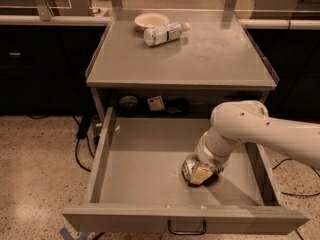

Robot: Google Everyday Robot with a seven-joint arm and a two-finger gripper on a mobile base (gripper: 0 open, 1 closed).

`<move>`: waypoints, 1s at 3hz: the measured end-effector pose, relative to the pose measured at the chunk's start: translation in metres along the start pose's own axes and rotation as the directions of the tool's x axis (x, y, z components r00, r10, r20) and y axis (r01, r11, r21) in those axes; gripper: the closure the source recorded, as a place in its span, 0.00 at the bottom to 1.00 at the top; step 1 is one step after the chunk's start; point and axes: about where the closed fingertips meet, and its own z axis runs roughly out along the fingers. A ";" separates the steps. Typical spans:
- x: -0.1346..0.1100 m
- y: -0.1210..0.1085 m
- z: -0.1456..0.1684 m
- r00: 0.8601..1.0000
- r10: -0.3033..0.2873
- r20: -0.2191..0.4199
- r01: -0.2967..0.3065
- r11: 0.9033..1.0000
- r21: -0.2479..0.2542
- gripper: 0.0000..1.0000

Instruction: Pick 7up can from top drawer and place on counter

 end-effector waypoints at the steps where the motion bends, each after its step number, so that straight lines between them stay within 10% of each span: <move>1: 0.000 0.000 0.000 1.000 0.000 0.000 0.000 1.000 0.000 0.89; 3: 0.000 0.000 0.000 1.000 -0.001 0.000 0.001 1.000 -0.001 1.00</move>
Offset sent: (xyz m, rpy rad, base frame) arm 0.0000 0.0000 0.0000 0.0000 0.0000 0.0000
